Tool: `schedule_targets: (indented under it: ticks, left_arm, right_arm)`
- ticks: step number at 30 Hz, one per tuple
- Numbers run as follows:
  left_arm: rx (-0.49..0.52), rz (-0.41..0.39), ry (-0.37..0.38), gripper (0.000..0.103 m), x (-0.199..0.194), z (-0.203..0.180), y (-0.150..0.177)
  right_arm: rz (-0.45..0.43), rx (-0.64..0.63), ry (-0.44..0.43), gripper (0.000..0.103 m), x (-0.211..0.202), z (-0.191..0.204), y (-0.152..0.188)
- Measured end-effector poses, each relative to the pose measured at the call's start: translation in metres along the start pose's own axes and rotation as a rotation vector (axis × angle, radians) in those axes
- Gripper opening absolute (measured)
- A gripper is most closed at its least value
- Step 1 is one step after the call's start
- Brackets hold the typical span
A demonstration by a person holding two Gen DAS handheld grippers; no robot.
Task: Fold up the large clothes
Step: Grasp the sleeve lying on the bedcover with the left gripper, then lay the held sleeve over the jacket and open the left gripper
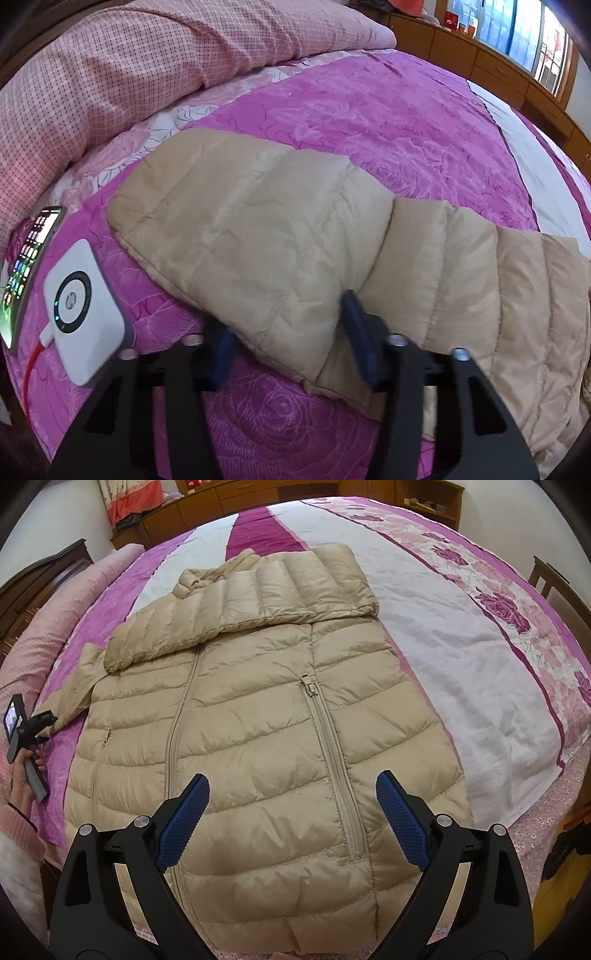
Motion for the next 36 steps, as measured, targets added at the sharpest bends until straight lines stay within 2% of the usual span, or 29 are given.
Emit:
schedule_targets:
  ticks: [3, 4, 7, 13, 16, 22, 28, 31, 36]
  left_arm:
    - [0.038, -0.007, 0.014, 0.017, -0.007, -0.007, 0.003]
    - [0.05, -0.008, 0.016, 0.012, -0.01, -0.009, 0.004]
    - [0.058, -0.015, 0.027, 0.008, -0.019, -0.011, 0.006]
    - [0.025, -0.06, 0.08, 0.007, -0.055, 0.001, 0.008]
    - [0.026, -0.1, 0.1, 0.006, -0.083, 0.006, 0.008]
    - [0.049, -0.172, 0.148, 0.006, -0.14, 0.003, 0.0]
    - [0.117, -0.252, 0.209, 0.006, -0.194, -0.026, -0.011]
    - [0.121, -0.28, 0.262, 0.006, -0.219, -0.04, -0.017]
    - [0.154, -0.316, 0.358, 0.006, -0.254, -0.073, -0.022]
  right_arm:
    - [-0.003, 0.0, -0.015, 0.091, 0.0, 0.0, 0.0]
    - [-0.004, 0.0, -0.021, 0.091, 0.001, 0.001, 0.0]
    - [-0.002, -0.005, -0.032, 0.091, 0.0, 0.003, 0.001]
    - [-0.009, -0.015, -0.052, 0.093, 0.0, 0.006, -0.003]
    - [-0.021, -0.021, -0.062, 0.098, -0.004, 0.007, -0.005]
    - [-0.028, -0.031, -0.083, 0.098, -0.003, 0.008, -0.008]
    - [-0.032, -0.025, -0.11, 0.098, -0.004, 0.005, -0.012]
    - [-0.044, -0.026, -0.127, 0.098, -0.008, 0.004, -0.014]
    - [-0.057, -0.041, -0.109, 0.098, -0.014, 0.0, -0.019]
Point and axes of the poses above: each gripper's, at about its wrist camera, not at the fingertips, and x roughly the way its jaws point, z to its left, y to its underside, the point moved 1 cm from there along x, roughly the way its jaws point, and after that the axes turned 9 degrees about -z, right-handed, at the moved point
